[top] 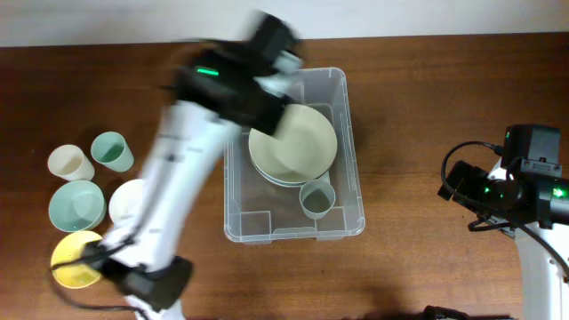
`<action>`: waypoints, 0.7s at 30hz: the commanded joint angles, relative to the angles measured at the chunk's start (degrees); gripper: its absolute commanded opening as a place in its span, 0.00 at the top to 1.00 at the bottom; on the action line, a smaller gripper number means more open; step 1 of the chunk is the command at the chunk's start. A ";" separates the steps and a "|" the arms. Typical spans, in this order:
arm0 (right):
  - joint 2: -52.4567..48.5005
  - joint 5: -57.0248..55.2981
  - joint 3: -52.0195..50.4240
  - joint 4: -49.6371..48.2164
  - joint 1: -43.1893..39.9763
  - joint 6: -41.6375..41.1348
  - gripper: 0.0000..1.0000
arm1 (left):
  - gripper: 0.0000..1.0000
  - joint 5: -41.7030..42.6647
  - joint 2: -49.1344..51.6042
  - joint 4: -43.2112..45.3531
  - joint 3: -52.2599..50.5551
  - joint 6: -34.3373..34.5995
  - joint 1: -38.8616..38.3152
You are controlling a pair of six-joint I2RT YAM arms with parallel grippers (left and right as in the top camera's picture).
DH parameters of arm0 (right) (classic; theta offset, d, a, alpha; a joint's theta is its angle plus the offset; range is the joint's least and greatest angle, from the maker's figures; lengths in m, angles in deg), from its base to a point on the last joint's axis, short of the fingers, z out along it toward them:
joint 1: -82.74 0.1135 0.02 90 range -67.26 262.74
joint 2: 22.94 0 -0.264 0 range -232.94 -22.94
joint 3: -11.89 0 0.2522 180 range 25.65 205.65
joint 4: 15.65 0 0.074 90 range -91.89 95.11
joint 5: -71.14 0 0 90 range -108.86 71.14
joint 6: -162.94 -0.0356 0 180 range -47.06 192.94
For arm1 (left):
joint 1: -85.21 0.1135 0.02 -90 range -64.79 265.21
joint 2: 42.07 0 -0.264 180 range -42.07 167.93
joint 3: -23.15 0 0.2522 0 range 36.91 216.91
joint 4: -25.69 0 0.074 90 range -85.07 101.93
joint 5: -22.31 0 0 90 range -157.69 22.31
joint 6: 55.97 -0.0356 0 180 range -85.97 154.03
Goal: Pack container
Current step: 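Place the mint-green cup into the bin beside the bowls and release, then reach the left gripper to the mint-green cup at the back left and grasp it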
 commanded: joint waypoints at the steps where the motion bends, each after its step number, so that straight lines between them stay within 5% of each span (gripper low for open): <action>1: 0.79 -0.92 -0.20 0.11 -0.22 0.61 0.01 | 0.31 -2.40 -1.84 -0.87 0.59 2.49 13.79; 9: 0.79 -0.66 -0.20 0.13 -0.20 0.57 0.01 | 0.26 0.70 1.95 4.39 -6.56 3.34 36.04; 21: 0.79 -0.68 -0.20 0.02 -0.20 0.57 0.01 | 0.25 0.50 14.19 12.00 -14.38 3.32 40.02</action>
